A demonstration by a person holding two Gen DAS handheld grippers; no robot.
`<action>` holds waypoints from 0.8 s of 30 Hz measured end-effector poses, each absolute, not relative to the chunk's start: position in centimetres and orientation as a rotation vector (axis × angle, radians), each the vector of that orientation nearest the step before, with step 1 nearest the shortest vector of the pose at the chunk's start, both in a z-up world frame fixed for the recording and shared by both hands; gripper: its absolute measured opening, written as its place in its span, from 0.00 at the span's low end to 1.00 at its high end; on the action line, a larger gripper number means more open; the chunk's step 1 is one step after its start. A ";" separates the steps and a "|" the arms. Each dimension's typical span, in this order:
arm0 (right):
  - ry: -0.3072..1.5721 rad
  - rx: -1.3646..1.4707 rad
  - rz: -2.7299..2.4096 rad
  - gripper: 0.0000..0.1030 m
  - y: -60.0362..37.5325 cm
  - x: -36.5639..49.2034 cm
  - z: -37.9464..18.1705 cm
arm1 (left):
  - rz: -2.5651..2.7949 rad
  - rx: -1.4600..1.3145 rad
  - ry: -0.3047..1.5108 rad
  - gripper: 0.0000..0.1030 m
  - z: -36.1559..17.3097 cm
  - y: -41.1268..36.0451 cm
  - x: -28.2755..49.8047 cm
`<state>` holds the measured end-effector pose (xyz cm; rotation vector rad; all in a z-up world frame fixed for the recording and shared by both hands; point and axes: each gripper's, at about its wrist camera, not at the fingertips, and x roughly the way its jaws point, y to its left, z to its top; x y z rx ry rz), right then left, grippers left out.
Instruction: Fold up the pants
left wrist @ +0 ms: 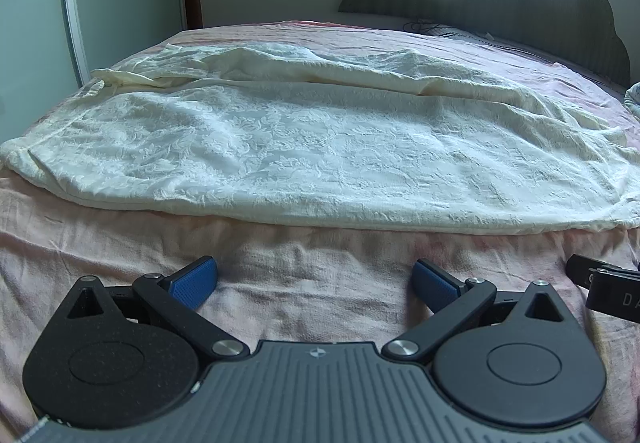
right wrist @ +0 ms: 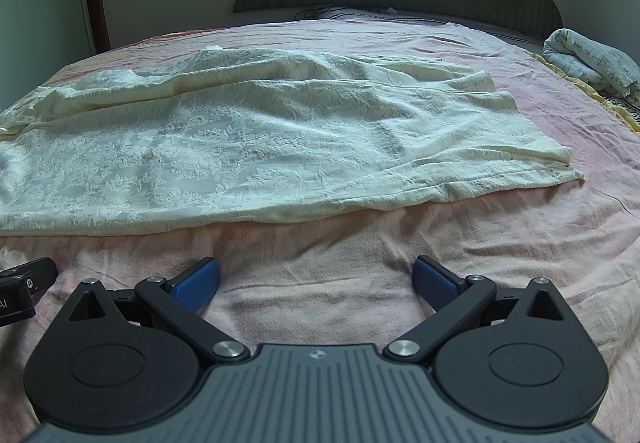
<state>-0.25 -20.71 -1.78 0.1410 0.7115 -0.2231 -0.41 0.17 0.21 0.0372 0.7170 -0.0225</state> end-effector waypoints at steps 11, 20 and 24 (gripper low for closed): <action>0.711 0.141 -0.223 1.00 -20.7 -0.3 -1.7 | -0.019 0.040 0.716 1.00 0.3 0.2 -0.4; 0.712 0.140 -0.223 1.00 -20.7 -0.3 -1.7 | -0.016 0.042 0.715 1.00 0.2 0.2 -0.5; 0.712 0.141 -0.223 1.00 -20.7 -0.2 -1.6 | -0.016 0.043 0.715 1.00 0.2 0.2 -0.5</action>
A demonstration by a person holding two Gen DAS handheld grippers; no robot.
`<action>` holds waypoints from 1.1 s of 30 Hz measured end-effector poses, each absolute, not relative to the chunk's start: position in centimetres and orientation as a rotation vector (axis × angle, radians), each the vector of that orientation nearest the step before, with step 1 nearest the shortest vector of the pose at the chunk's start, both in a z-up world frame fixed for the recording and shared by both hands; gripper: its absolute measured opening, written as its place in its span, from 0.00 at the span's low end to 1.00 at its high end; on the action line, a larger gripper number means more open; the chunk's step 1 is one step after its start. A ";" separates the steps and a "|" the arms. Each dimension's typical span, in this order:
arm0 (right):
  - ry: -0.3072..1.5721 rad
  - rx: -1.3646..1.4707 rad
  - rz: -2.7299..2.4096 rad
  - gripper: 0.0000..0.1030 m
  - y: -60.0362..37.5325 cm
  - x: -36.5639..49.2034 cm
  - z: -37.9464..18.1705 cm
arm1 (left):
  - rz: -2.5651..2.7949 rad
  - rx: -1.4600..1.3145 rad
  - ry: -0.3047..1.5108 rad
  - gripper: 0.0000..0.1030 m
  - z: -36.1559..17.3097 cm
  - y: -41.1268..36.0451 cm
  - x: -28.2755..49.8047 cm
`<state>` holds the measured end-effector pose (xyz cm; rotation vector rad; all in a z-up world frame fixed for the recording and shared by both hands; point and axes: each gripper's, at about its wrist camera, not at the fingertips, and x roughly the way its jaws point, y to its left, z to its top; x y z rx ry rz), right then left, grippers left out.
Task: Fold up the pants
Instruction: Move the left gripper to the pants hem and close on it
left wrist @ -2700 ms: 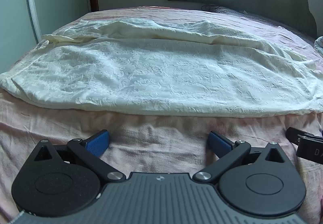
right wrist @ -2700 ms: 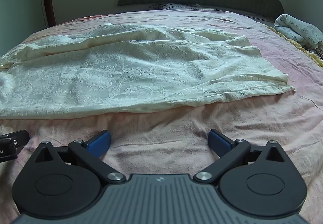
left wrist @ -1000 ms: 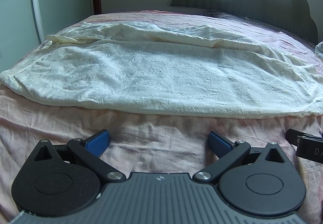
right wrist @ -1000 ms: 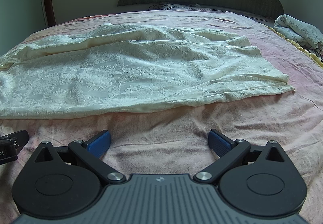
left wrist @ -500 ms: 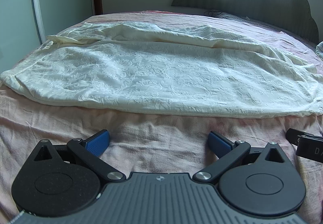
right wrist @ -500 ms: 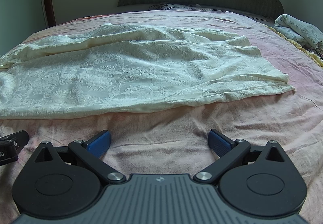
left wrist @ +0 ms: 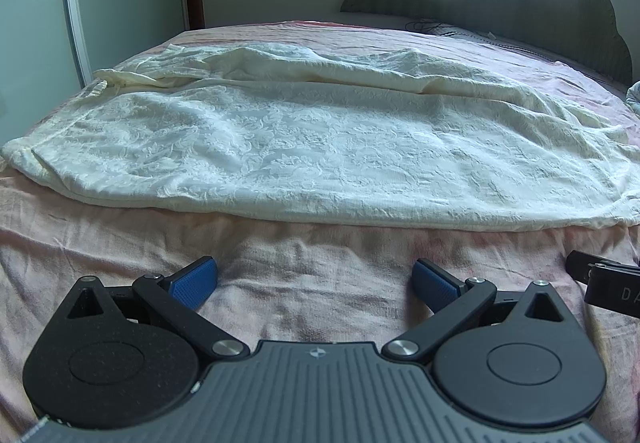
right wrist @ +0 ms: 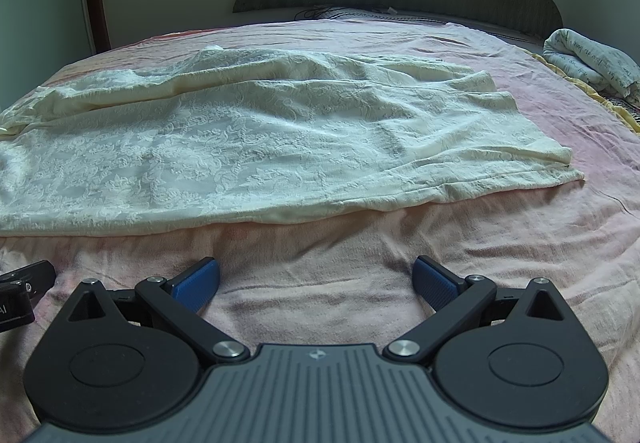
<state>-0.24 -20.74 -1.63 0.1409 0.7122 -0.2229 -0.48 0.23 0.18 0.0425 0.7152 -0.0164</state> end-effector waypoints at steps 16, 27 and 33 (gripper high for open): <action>0.702 0.115 -0.159 1.00 -22.1 -1.7 0.6 | -0.131 -0.068 0.649 0.95 5.9 8.2 -0.4; 0.374 -0.150 0.211 1.00 -22.3 3.2 12.1 | -0.286 -0.526 0.617 0.99 15.0 27.5 19.4; 0.450 -0.153 0.388 1.00 -20.0 10.8 14.1 | -0.276 -0.589 0.718 0.98 11.6 31.5 32.4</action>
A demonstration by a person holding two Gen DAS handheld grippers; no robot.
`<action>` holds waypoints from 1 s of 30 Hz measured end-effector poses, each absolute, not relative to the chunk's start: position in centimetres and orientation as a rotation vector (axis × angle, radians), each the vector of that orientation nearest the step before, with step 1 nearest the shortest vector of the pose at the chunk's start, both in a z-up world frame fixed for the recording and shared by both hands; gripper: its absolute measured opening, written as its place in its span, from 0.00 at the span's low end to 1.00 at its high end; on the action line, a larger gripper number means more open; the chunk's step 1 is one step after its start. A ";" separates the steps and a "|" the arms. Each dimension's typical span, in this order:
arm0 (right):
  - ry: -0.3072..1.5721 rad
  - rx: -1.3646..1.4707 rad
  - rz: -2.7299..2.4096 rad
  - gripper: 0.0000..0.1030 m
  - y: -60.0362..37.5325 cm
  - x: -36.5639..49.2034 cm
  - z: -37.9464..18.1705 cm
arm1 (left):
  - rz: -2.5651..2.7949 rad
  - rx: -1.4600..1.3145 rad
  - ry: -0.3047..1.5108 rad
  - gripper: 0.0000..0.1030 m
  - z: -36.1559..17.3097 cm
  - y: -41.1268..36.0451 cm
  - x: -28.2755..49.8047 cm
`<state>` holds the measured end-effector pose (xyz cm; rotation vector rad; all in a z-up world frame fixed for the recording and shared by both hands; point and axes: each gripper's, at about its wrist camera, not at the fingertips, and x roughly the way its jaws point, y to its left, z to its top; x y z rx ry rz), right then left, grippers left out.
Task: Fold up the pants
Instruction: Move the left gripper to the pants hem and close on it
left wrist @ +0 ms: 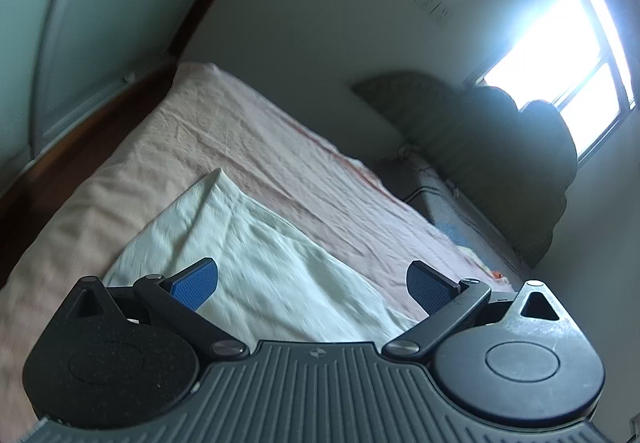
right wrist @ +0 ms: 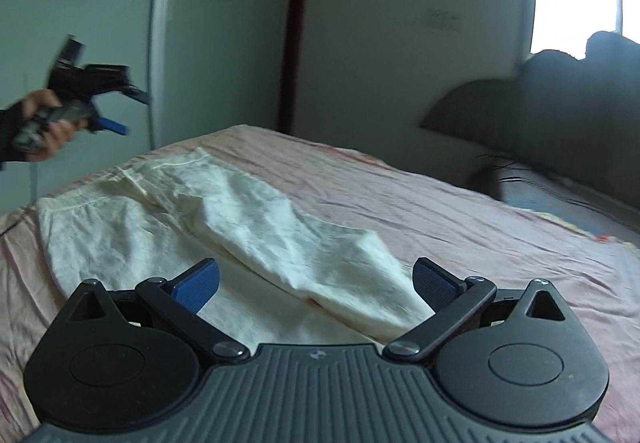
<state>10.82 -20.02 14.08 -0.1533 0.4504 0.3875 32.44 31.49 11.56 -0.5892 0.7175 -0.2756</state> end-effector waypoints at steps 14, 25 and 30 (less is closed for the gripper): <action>0.630 -0.064 0.500 1.00 -18.8 21.1 9.6 | -0.232 -0.389 0.908 0.98 3.5 33.5 45.8; 0.648 -0.059 0.515 1.00 -17.9 23.7 8.3 | -0.296 -0.327 0.963 0.75 3.1 32.0 47.6; 0.650 -0.055 0.526 1.00 -17.8 24.1 7.9 | -0.241 -0.136 0.981 0.27 3.5 30.0 47.9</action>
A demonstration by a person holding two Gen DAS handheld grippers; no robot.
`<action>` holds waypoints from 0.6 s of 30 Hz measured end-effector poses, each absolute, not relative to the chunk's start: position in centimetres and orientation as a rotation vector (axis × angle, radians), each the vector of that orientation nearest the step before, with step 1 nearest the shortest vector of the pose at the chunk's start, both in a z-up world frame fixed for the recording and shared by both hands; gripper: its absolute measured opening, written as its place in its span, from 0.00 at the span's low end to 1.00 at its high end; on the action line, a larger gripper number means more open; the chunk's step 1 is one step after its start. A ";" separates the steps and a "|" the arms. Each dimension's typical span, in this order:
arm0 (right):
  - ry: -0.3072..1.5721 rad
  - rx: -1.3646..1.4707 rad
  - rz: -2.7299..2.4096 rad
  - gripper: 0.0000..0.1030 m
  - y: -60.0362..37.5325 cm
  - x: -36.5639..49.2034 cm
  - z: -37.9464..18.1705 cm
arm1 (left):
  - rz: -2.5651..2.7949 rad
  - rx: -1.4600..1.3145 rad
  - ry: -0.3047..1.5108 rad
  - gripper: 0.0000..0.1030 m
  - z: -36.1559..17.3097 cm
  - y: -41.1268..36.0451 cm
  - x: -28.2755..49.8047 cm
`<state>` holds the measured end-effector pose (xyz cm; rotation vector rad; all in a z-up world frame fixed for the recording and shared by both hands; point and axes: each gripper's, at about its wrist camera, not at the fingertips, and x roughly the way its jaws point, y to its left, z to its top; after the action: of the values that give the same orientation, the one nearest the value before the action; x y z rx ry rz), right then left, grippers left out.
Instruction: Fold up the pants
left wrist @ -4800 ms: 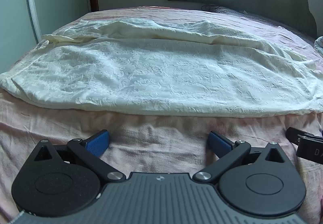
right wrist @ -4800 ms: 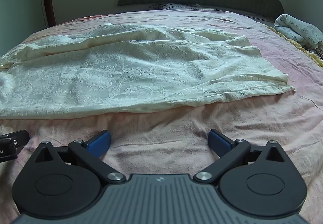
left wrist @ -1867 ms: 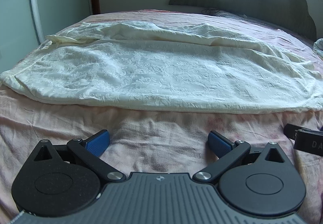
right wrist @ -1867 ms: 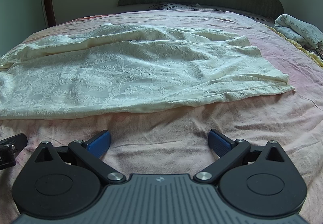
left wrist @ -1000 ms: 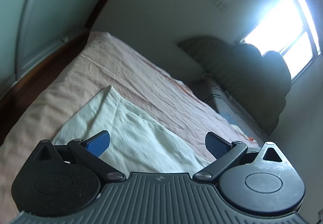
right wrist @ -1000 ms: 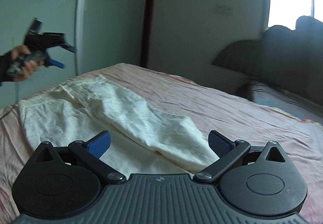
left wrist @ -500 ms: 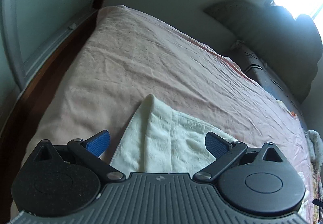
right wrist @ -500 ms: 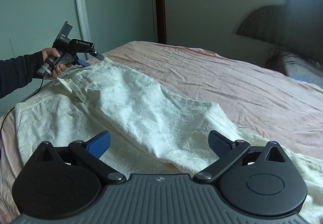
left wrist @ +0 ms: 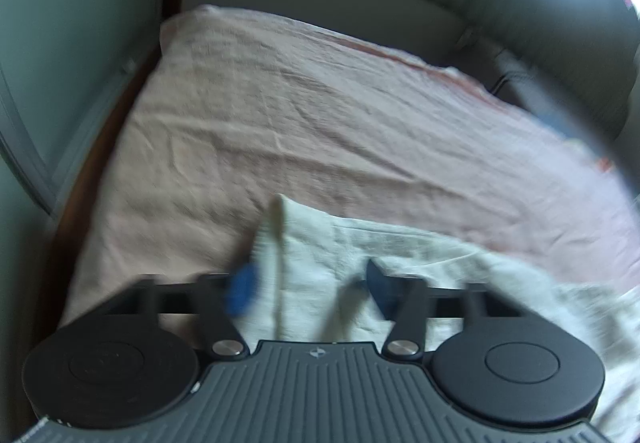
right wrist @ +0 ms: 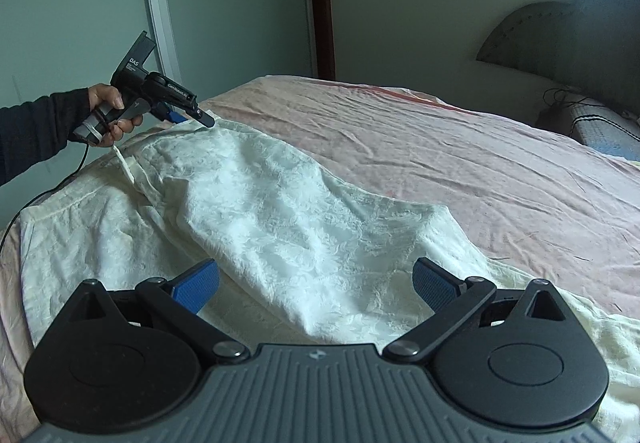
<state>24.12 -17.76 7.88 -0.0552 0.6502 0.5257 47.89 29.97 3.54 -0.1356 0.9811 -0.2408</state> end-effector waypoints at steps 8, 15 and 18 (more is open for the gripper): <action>0.492 -0.014 0.623 1.00 -19.7 26.3 8.4 | -0.344 -0.058 0.777 0.07 6.5 29.4 43.8; 0.611 -0.117 0.686 1.00 -19.8 32.4 8.8 | -0.436 -0.041 0.729 0.07 8.4 28.9 41.2; 0.680 -0.088 0.660 1.00 -19.5 34.1 8.4 | -0.357 -0.060 0.794 0.10 6.6 29.7 43.1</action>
<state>34.06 -19.50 8.40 -0.0882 0.6799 0.6600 43.08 29.65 6.56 -0.0595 0.7943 -0.3569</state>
